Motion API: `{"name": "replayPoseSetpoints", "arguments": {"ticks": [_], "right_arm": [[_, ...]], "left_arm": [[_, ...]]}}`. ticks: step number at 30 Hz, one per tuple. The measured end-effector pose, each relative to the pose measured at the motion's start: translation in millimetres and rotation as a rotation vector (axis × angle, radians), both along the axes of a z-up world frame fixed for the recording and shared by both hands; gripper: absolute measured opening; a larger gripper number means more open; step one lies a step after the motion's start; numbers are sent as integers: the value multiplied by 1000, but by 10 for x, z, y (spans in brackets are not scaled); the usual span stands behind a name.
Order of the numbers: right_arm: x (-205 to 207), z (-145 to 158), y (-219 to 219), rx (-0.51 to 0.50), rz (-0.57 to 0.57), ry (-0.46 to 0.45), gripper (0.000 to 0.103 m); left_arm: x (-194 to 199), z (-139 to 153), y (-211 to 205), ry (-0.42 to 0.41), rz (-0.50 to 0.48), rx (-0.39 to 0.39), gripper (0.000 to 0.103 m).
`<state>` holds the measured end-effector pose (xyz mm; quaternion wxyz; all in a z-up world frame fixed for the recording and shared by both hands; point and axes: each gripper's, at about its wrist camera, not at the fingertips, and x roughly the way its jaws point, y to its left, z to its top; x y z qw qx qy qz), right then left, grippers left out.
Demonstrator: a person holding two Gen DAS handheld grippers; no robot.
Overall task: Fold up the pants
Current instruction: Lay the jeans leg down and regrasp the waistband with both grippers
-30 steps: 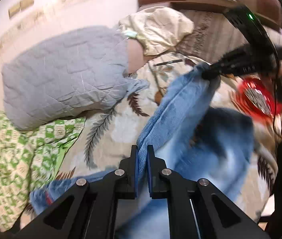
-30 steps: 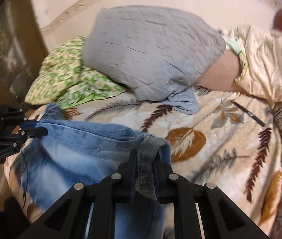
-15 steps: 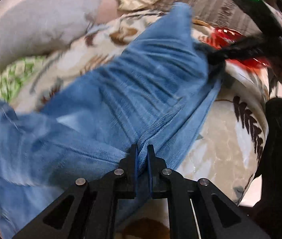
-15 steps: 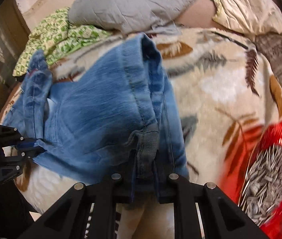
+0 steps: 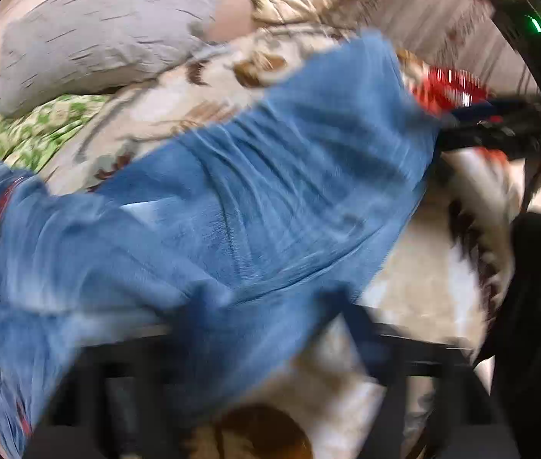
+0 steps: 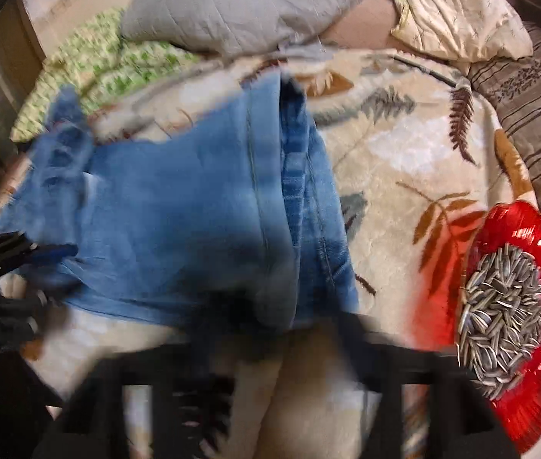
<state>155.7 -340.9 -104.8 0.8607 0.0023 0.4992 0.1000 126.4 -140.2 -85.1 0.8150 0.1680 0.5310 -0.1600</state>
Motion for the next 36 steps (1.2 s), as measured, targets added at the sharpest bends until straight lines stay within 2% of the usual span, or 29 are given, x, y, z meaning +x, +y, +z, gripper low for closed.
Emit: {"name": "replayPoseSetpoints", "arguments": {"ticks": [1, 3, 7, 11, 15, 20, 23, 27, 31, 36], "right_arm": [[-71, 105, -17, -8, -13, -40, 88], [-174, 290, -25, -24, -9, -99, 88], [-267, 584, 47, -23, 11, -164, 88], [-222, 772, 402, 32, 120, -205, 88], [-83, 732, 990, 109, 275, -201, 88], [248, 523, 1686, 268, 336, -154, 88], [492, 390, 2025, 309, 331, -121, 88], [814, 255, 2296, 316, 322, -85, 88], [1121, 143, 2482, 310, 319, -51, 88], [1356, -10, 2655, 288, 336, -26, 88]], "left_arm": [[-46, 143, 68, -39, 22, -22, 96], [-87, 346, 228, -67, 65, -32, 96], [-85, 707, 764, -52, 199, -116, 96], [-55, 1056, 1506, -51, 357, -205, 96], [158, 1418, 2075, -9, 455, -229, 96], [784, 1668, 2266, 26, 512, -184, 96], [1236, 1673, 2292, 55, 529, -163, 96], [1791, 1502, 2360, 106, 549, -109, 96], [2271, 1133, 2419, 180, 576, -67, 96], [2576, 784, 2419, 229, 581, -47, 96]]}}
